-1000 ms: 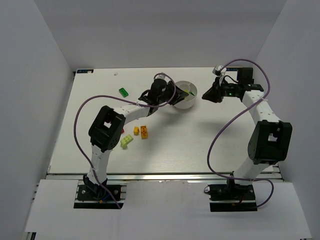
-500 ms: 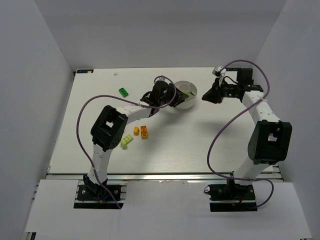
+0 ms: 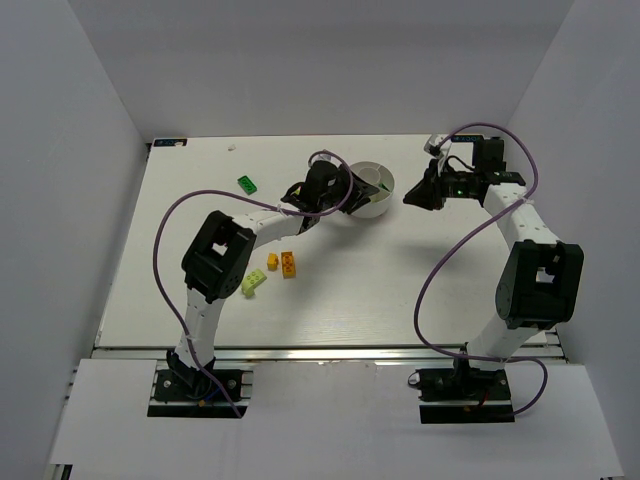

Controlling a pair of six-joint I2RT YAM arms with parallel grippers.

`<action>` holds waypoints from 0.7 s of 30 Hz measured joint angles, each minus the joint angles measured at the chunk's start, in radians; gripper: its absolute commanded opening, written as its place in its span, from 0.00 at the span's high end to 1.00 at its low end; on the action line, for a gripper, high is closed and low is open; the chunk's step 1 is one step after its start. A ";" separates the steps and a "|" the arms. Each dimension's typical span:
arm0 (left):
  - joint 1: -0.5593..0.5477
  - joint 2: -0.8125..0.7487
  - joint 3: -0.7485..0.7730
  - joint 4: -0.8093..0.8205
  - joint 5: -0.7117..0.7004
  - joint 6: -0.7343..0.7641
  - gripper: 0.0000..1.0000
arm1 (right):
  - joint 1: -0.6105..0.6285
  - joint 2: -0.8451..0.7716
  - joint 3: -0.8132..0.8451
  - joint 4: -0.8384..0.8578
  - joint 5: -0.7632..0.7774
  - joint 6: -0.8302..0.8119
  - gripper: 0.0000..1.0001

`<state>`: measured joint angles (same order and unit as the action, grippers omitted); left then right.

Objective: Sort the legos into containers by color

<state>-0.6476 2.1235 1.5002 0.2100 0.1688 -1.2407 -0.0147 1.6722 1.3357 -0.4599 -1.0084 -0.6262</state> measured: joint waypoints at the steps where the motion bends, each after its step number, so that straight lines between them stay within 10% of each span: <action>1: 0.000 0.000 0.000 0.000 -0.002 -0.002 0.52 | 0.000 0.000 -0.001 0.000 0.000 0.000 0.75; 7: -0.001 -0.009 0.014 -0.056 -0.036 0.063 0.87 | 0.000 0.000 -0.001 -0.025 -0.016 -0.044 0.60; 13: -0.003 -0.173 -0.041 -0.233 -0.164 0.246 0.93 | 0.027 0.000 0.026 -0.182 -0.043 -0.237 0.51; 21: 0.007 -0.800 -0.425 -0.410 -0.459 0.368 0.29 | 0.262 0.000 0.031 -0.218 0.066 -0.231 0.52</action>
<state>-0.6403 1.3231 1.0756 -0.2001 -0.2901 -0.8726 0.2470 1.6722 1.3666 -0.6777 -0.9428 -0.8570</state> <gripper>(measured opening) 0.575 0.477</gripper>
